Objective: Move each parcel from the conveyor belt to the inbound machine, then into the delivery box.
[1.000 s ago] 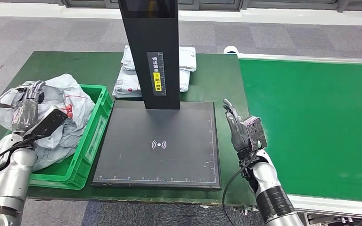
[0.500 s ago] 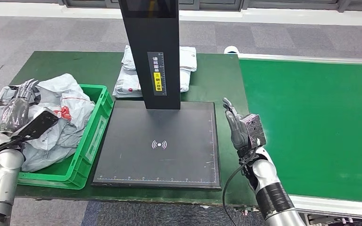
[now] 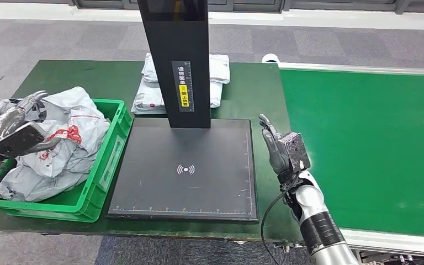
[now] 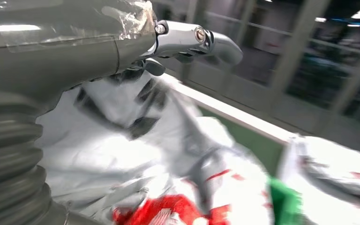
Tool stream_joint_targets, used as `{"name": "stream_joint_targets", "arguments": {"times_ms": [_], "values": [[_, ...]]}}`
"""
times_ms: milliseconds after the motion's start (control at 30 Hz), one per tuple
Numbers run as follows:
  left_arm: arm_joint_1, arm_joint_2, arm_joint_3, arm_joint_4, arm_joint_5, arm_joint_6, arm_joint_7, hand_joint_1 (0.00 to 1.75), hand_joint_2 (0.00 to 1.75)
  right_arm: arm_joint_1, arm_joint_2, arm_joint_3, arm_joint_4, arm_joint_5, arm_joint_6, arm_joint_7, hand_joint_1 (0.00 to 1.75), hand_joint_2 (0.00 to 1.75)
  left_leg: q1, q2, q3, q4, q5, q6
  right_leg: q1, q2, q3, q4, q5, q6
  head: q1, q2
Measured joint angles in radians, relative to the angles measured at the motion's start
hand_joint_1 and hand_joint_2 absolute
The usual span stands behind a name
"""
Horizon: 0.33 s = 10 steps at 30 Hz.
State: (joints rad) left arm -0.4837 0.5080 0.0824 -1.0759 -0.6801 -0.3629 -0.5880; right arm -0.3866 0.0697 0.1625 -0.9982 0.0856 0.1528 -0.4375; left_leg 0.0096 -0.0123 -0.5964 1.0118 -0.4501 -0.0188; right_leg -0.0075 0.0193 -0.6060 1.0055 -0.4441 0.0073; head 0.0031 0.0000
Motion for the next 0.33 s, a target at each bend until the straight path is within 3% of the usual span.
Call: {"name": "stream_joint_targets", "arguments": {"times_ms": [167, 267, 333], "values": [[-0.072, -0.003, -0.051, 0.008, 0.13, -0.229, -0.072, 0.0, 1.75, -0.026, 0.02, 0.0, 0.014, 0.014, 0.003, 0.005, 0.0, 0.0, 0.0, -0.001, 0.0, 0.0, 0.0, 0.0, -0.001, -0.001, 0.0, 0.0, 0.0, 0.0, 0.0, 0.0], [-0.171, -0.036, -0.133, 0.068, 0.183, -0.382, -0.101, 0.0, 1.75, -0.042, 0.036, 0.0, 0.025, 0.019, -0.003, 0.014, 0.0, 0.0, 0.0, -0.006, 0.0, 0.001, 0.002, 0.0, -0.001, -0.005, 0.001, 0.0, 0.001, 0.0, 0.0, 0.0], [-0.233, -0.064, -0.179, 0.116, 0.205, -0.416, -0.107, 0.0, 1.75, -0.044, 0.044, 0.0, 0.027, 0.019, -0.006, 0.018, 0.0, 0.0, 0.0, -0.008, -0.001, 0.001, 0.003, 0.001, -0.001, -0.008, 0.002, 0.0, 0.001, 0.0, 0.0, 0.0]]}}
